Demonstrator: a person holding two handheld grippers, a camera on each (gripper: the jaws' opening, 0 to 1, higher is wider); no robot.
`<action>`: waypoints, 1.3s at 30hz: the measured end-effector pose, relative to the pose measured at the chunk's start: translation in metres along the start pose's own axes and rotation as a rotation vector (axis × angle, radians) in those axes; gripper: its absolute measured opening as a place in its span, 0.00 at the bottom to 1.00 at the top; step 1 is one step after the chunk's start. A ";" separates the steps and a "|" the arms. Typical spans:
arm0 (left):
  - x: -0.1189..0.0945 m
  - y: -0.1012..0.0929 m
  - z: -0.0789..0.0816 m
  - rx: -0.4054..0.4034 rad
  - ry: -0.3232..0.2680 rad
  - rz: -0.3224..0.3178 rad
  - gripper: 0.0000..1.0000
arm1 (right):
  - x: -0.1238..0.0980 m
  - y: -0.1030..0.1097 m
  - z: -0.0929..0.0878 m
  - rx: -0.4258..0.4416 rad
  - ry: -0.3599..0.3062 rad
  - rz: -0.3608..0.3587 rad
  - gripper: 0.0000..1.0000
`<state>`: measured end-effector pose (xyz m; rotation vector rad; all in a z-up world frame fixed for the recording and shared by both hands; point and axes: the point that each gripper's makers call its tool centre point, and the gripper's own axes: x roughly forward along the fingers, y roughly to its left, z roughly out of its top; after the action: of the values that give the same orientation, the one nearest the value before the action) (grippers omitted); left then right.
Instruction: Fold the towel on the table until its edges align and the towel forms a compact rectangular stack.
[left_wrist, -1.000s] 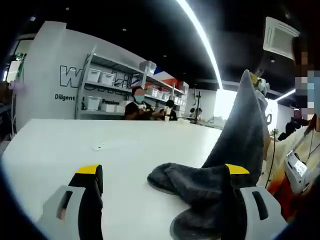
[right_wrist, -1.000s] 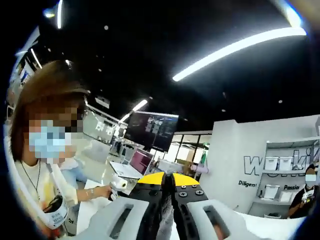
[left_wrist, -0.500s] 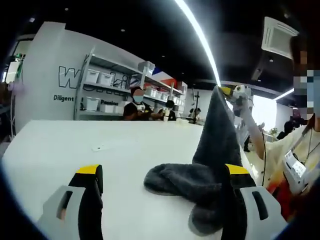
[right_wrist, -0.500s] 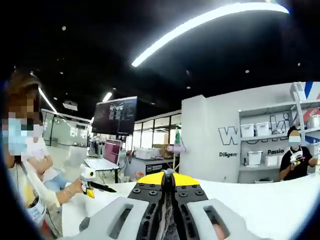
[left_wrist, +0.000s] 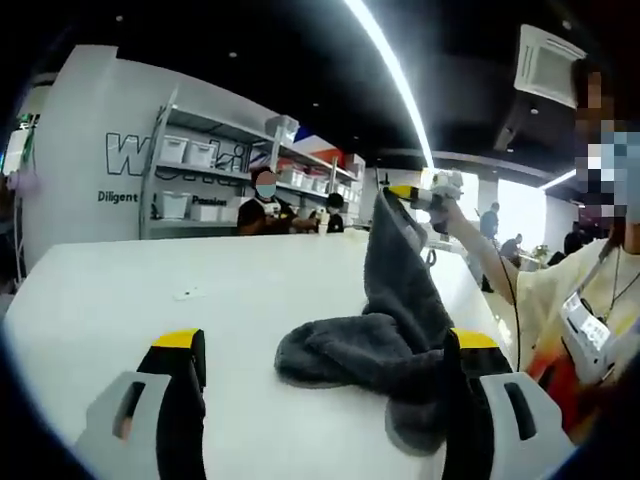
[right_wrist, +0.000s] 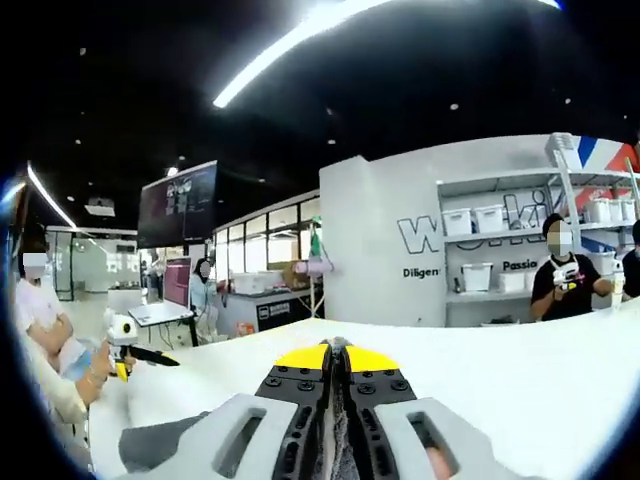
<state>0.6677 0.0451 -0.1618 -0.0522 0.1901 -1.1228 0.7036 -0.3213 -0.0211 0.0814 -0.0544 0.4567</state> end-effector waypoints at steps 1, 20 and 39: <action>0.000 0.000 0.000 -0.001 0.000 0.000 0.97 | 0.003 -0.003 -0.003 0.006 0.003 -0.006 0.01; 0.001 0.001 -0.005 -0.006 0.019 0.005 0.97 | 0.038 -0.084 -0.084 -0.028 0.157 -0.237 0.01; 0.004 0.002 -0.008 -0.016 0.035 0.009 0.96 | 0.051 -0.127 -0.196 -0.074 0.466 -0.374 0.02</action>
<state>0.6696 0.0429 -0.1704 -0.0457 0.2307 -1.1138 0.8123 -0.3951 -0.2212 -0.0885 0.3959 0.0909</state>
